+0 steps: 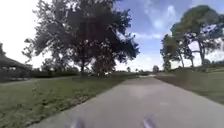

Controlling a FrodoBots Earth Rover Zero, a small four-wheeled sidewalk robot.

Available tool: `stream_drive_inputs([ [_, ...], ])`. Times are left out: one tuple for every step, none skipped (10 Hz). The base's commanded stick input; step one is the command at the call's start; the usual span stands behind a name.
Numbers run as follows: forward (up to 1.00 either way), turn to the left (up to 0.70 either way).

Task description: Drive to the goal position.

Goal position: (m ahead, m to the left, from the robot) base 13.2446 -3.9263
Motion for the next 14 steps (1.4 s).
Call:
stream_drive_inputs([
  [0.69,0.03],
  [0.69,0.03],
  [0.69,0.03],
  [0.69,0.03],
  [0.69,0.03],
  [0.69,0.03],
  [0.69,0.03],
  [0.69,0.03],
  [0.69,0.03],
  [0.69,0.03],
  [0.69,0.03],
  [0.69,0.03],
  [0.69,0.03],
  [0.69,0.03],
])
